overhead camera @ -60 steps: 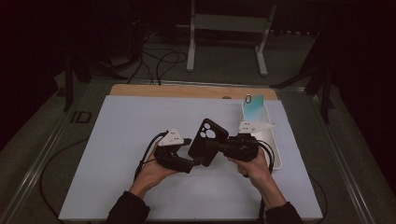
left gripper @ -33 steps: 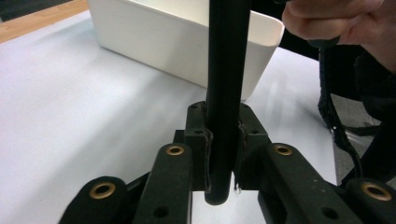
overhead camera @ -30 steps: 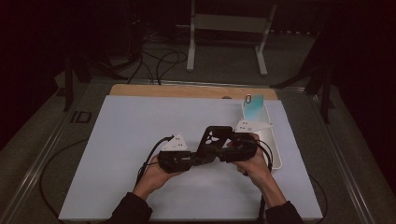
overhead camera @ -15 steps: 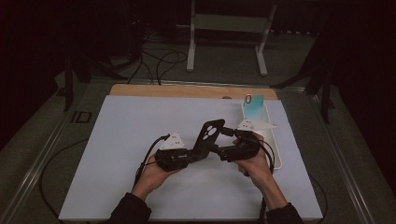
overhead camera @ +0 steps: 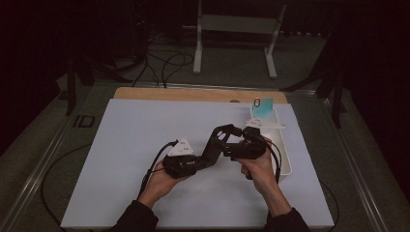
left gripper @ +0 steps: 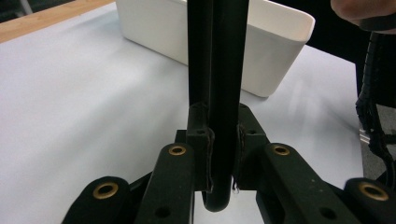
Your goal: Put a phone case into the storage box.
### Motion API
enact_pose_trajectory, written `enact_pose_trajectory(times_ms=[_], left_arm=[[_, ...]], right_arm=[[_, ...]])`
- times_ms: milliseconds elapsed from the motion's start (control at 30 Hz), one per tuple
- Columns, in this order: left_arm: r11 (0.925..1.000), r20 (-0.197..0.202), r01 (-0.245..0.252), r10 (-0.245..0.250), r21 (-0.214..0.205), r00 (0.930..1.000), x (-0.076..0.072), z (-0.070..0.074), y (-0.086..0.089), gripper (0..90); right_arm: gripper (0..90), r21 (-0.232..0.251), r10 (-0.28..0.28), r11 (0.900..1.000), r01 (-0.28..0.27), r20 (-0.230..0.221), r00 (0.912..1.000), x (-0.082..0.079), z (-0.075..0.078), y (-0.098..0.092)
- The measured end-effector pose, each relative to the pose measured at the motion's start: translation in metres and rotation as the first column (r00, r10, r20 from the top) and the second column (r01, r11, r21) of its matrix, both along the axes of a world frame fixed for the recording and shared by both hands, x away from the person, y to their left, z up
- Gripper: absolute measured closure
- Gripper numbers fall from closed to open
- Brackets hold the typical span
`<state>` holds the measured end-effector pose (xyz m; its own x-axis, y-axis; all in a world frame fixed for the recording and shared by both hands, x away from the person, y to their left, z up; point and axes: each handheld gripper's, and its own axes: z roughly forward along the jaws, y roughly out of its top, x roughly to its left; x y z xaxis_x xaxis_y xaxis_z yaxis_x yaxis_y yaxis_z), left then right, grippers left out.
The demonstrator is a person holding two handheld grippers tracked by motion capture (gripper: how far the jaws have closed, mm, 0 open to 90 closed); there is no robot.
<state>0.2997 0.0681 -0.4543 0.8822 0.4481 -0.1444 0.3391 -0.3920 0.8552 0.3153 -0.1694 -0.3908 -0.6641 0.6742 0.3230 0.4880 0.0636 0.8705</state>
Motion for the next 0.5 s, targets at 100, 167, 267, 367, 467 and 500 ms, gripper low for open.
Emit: enact_pose_trajectory(times_ms=[100,167,267,367,467,500], left_arm=[[1.0,-0.002,-0.001,0.001,-0.005,1.0,-0.0002,-0.0003,-0.0007,80.3],[0.9998,-0.001,-0.011,0.011,-0.017,0.9999,-0.0004,-0.0004,-0.0016,80.4],[0.9997,0.0,-0.017,0.017,-0.02,0.9999,-0.0003,-0.0009,-0.0017,80.5],[0.9997,0.0,-0.016,0.017,-0.02,0.9999,-0.0006,-0.0014,-0.0028,80.5],[0.9995,-0.001,-0.02,0.02,-0.024,0.9998,-0.0006,-0.0021,-0.0037,80.5],[0.9994,0.001,-0.025,0.025,-0.026,0.9997,-0.0007,-0.0025,-0.0041,80.5]], right_arm=[[11.2,0.006,-0.011,0.9999,0.011,-0.004,0.9999,0.0012,-0.0006,0.0012],[10.3,0.013,-0.036,0.9992,0.037,-0.012,0.9993,0.0029,-0.0025,0.0029],[10.4,0.023,-0.042,0.9988,0.043,-0.022,0.9989,0.0038,-0.0038,0.0032],[10.4,0.028,-0.049,0.9984,0.05,-0.032,0.9983,0.0047,-0.0049,0.0034],[10.4,0.039,-0.06,0.9973,0.062,-0.048,0.997,0.0063,-0.0065,0.0032],[10.4,0.044,-0.065,0.9968,0.067,-0.053,0.9965,0.0064,-0.0069,0.0035]])
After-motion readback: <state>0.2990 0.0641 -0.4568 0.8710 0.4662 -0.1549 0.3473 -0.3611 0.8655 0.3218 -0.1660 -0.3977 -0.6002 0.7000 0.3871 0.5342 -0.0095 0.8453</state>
